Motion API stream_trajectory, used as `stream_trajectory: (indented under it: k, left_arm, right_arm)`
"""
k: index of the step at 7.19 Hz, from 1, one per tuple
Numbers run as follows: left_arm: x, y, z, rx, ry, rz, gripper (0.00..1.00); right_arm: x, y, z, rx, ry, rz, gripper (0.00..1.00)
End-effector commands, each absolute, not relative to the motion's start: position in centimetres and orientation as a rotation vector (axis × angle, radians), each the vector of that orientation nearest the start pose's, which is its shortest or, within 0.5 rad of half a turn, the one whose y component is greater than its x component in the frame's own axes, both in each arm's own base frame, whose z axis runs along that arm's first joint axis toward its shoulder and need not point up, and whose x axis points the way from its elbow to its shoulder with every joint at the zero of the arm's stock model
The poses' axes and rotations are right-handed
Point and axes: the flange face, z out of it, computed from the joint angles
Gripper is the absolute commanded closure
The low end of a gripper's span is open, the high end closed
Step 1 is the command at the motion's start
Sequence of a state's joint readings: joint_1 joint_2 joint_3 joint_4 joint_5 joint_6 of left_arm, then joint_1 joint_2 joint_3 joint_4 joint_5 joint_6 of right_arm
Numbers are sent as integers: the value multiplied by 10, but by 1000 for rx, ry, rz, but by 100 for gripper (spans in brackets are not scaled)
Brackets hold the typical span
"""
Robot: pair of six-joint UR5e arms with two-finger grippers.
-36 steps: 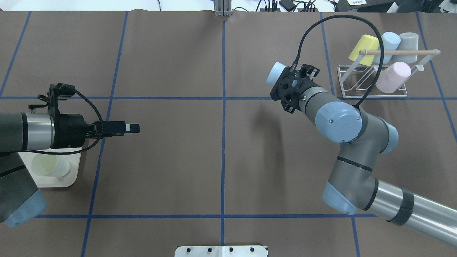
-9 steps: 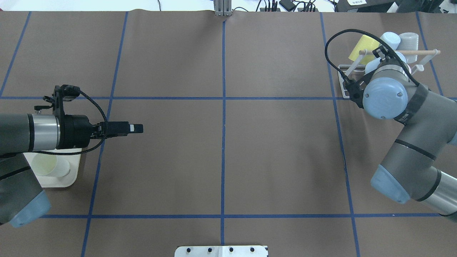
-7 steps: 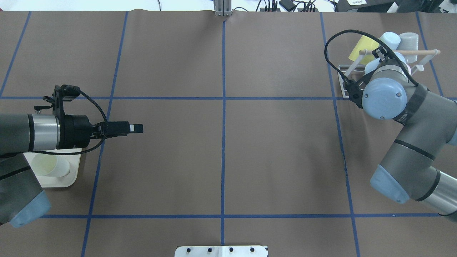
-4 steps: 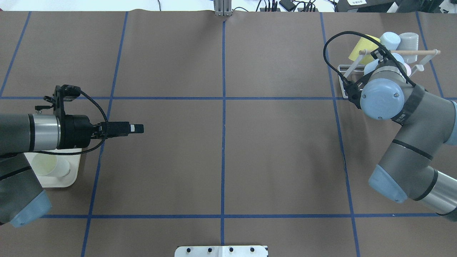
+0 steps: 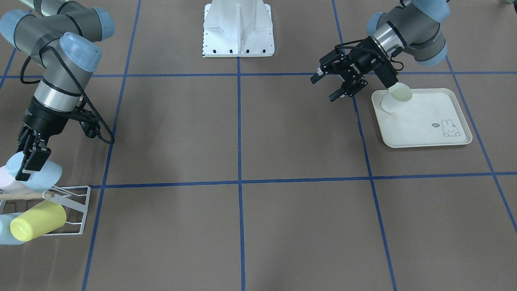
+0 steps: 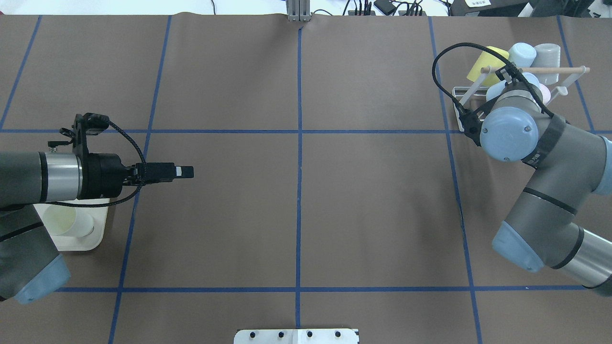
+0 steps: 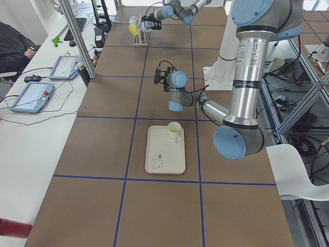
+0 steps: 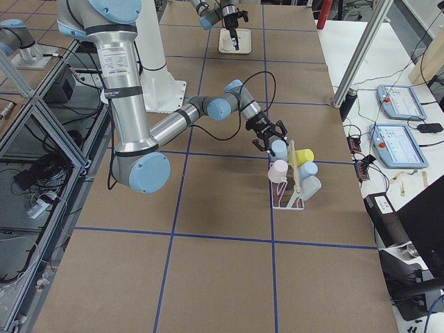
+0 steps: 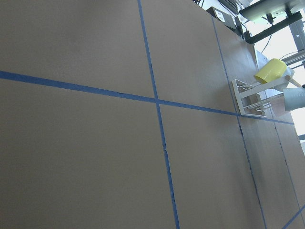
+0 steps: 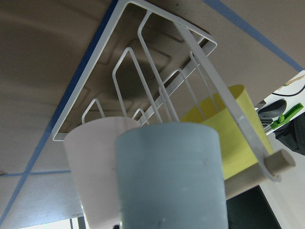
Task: Transfer IKEA cup to right arm and place on rack
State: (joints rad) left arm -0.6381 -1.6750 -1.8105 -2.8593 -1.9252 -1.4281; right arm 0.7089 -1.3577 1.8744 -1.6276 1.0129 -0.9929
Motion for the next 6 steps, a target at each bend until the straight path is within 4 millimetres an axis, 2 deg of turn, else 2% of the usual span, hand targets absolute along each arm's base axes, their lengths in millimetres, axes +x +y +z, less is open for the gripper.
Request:
stream_trajectory:
  k: [1, 6]
  left_arm:
    - [343, -378, 348, 361, 1589, -92, 0]
    - [343, -377, 347, 362, 1590, -91, 0]
  right_arm:
    - [-306, -507, 415, 464, 651, -1639, 27]
    - [-308, -507, 412, 471, 651, -1638, 25]
